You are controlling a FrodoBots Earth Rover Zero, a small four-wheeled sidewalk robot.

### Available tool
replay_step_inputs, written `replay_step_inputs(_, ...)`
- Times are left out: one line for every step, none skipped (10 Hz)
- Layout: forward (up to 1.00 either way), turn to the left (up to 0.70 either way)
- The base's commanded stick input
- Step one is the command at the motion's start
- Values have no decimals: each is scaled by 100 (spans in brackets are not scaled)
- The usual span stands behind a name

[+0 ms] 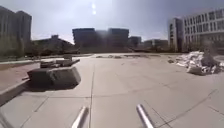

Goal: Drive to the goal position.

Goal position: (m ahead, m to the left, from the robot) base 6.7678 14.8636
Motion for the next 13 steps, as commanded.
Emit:
replay_step_inputs(70,0)
replay_step_inputs(70,0)
replay_step_inputs(70,0)
replay_step_inputs(70,0)
replay_step_inputs(70,0)
replay_step_inputs(70,0)
replay_step_inputs(70,0)
replay_step_inputs(70,0)
replay_step_inputs(70,0)
replay_step_inputs(70,0)
replay_step_inputs(70,0)
replay_step_inputs(70,0)
replay_step_inputs(70,0)
